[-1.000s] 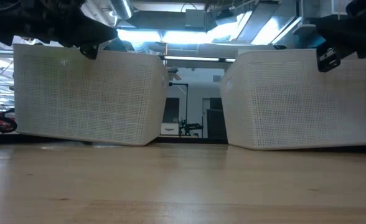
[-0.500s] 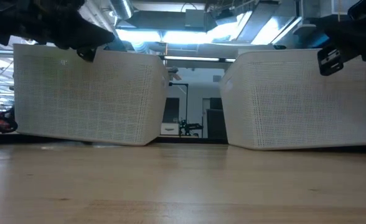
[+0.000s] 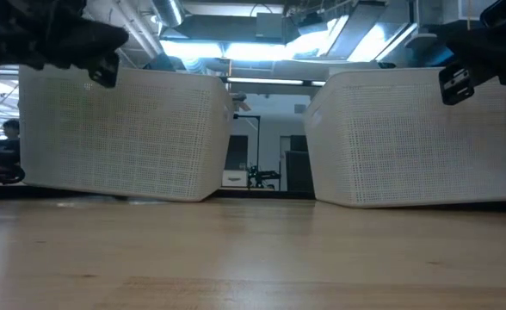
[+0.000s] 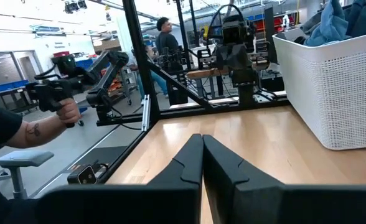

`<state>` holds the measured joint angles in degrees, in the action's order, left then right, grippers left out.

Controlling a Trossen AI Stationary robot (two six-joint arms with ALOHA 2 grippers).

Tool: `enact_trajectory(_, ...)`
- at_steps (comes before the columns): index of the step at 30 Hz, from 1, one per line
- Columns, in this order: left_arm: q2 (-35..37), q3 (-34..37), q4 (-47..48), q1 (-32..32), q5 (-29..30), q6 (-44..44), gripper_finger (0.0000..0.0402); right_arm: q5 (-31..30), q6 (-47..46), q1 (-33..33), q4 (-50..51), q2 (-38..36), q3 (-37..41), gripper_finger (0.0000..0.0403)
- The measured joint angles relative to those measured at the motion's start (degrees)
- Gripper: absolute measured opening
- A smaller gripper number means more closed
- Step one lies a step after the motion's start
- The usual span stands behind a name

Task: Sort clothes
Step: Return to Home Position

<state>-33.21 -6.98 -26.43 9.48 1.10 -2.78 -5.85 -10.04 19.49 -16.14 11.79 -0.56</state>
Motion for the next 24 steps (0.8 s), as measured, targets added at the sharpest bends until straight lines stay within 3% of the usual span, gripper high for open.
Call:
enact_trajectory(9, 10.4, 6.4, 1.1, -0.7, 4.9, -1.0, 0.0005, 0.0, 0.0, 0.0, 0.5, 0.0, 0.0, 0.0012)
enact_trajectory(17, 20.0, 6.4, 14.6, -0.7, 9.5, -2.4, 0.0005, -1.1, -0.6, 0.0, 2.7, -0.1, 0.1, 0.0012)
enact_trajectory(24, 29.5, 6.4, 20.7, -0.7, 10.3, -1.8, 0.0005, -1.1, -1.7, 0.0, 3.4, -1.9, 0.1, 0.0012)
